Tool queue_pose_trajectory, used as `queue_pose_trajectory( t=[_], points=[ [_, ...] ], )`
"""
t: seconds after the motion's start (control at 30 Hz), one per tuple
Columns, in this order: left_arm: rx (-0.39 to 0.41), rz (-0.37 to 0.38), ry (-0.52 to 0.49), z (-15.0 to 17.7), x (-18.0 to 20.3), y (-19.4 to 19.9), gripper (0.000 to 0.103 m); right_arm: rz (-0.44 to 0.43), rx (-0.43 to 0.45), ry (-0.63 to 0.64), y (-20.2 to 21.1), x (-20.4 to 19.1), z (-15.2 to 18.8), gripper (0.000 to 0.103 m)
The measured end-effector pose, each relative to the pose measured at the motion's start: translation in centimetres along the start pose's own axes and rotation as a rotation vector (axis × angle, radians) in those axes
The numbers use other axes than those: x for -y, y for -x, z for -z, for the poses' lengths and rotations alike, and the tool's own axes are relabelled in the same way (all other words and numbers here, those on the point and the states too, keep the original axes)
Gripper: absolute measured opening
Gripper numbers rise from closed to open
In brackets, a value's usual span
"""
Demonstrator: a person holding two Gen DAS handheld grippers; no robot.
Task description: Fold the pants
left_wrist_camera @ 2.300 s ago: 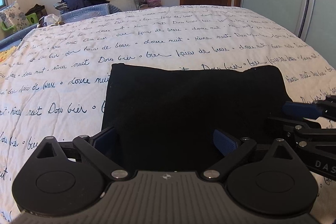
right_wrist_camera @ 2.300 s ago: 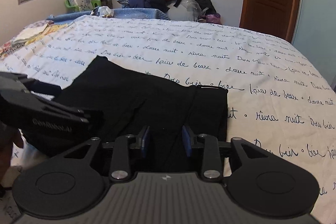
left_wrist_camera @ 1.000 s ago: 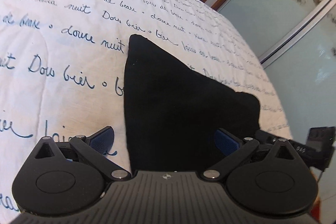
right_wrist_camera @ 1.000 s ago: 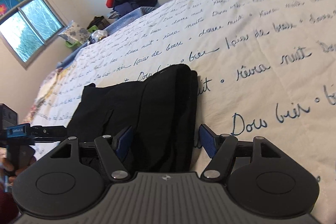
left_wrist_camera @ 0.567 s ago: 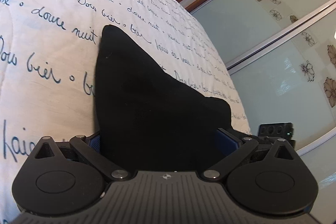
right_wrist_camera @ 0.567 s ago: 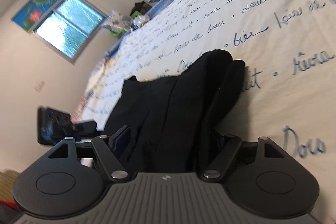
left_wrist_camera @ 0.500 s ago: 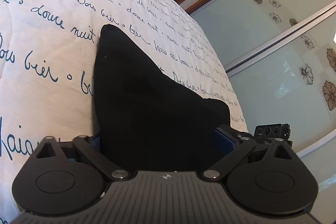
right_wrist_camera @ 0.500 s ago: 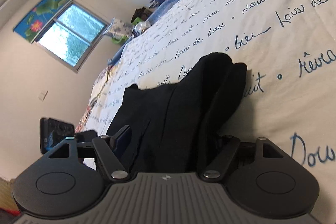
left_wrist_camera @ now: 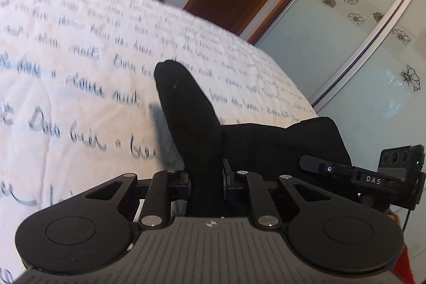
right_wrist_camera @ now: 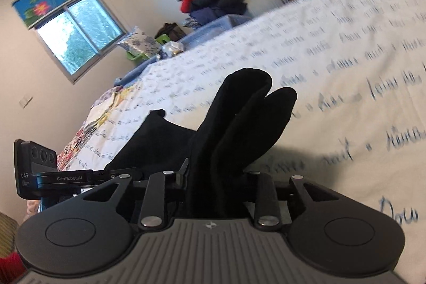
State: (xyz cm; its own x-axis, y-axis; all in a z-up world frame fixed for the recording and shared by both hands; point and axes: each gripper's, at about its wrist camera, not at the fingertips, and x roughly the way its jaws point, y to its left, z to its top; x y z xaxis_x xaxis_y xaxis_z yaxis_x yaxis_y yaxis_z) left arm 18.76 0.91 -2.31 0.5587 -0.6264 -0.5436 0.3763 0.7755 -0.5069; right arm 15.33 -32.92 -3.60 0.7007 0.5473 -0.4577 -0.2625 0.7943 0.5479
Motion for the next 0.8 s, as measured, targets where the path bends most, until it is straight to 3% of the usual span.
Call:
queue_pose_trajectory(
  t=[0.1,0.23,0.33,0.47,0.5,0.53,0.63,0.7,0.8],
  points=[
    [0.058,-0.047,-0.037,-2.1,0.0,1.2,0.021,-0.006,0.016,0.067,-1.1,-1.7,-1.6,0.029],
    [0.087,-0.086,-0.018,-5.4,-1.6,1.4,0.022,-0.028,0.068,0.066,-3.7,-2.2,-4.0,0.029],
    [0.064,-0.108,0.023,-6.9,-3.6,0.1,0.022,-0.015,0.079,0.01,-6.3,-1.1,-5.2,0.029],
    [0.005,-0.196,0.027,-6.4,-5.5,-2.8,0.024,0.07,-0.002,-0.037,-10.1,0.5,-5.2,0.033],
    [-0.004,-0.217,0.02,-6.1,-5.8,-3.3,0.029,0.105,-0.025,-0.043,-10.8,0.9,-5.1,0.037],
    [-0.011,-0.225,0.022,-5.9,-6.1,-3.6,0.031,0.137,-0.043,-0.057,-11.2,1.4,-4.9,0.048],
    [-0.01,-0.235,0.061,-5.4,-6.8,-3.4,0.049,0.122,-0.051,-0.098,-10.6,2.2,-4.4,0.053],
    [-0.01,-0.256,0.073,-5.3,-6.9,-2.8,0.079,0.148,-0.052,-0.087,-9.4,2.0,-4.2,0.056],
    [0.018,-0.305,0.065,-4.7,-6.7,-1.1,0.085,0.267,-0.011,-0.017,-6.9,0.8,-3.7,0.057]
  ],
)
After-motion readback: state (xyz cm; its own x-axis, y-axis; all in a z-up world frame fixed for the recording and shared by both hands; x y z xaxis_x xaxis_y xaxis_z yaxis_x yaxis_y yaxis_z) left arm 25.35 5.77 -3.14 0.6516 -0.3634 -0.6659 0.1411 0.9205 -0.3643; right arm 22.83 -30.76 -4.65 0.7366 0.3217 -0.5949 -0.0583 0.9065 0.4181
